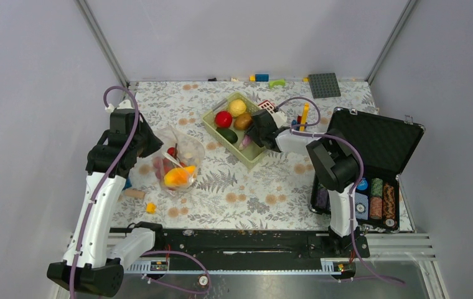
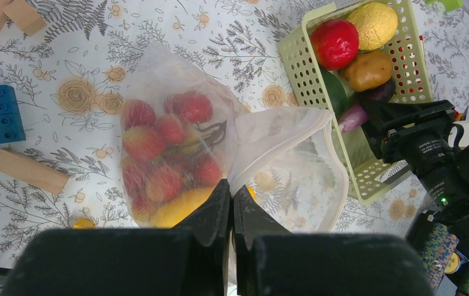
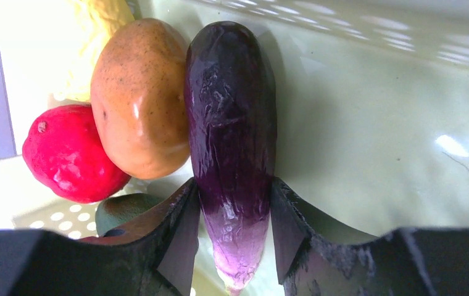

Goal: Place the food in the zip-top bag and seal the zipper
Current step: Pick up the fake vegetable from the bin.

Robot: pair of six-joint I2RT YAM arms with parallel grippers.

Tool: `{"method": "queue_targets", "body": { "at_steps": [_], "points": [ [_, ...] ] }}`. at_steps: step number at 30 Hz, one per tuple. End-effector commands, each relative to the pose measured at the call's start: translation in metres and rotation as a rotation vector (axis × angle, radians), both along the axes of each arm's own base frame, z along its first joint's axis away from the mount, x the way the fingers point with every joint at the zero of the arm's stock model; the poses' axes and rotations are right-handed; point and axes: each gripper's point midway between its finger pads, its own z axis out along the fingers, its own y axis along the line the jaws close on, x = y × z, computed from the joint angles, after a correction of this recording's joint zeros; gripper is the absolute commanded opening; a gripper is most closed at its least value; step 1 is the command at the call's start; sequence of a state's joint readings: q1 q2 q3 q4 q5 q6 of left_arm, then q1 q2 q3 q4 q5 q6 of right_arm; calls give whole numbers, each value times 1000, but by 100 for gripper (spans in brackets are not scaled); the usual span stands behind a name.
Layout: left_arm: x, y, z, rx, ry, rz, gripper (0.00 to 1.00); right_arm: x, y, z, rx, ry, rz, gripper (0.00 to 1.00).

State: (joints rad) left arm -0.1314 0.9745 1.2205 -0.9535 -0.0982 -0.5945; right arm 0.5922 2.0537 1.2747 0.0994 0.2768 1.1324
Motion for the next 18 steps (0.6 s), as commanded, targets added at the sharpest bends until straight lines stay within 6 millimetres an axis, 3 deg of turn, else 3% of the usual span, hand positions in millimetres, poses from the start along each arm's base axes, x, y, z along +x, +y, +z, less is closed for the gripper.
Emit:
{"method": "queue_targets", "body": {
  "at_steps": [1,5,16,18],
  "points": [
    [6,-3,15,-22,-72,-17,0,-6,-10,22,-42,-47,43,5],
    [6,-8,14,-39,-74,-38,0,-8,-15,57,-37,-131,64,0],
    [7,-24,13,-90,-68,-113,0,-14,-16,155,19,-455,160,0],
    [7,-26,12,-95,-63,-120,0,-15,-9,181,22,-548,226,0]
  ]
}}
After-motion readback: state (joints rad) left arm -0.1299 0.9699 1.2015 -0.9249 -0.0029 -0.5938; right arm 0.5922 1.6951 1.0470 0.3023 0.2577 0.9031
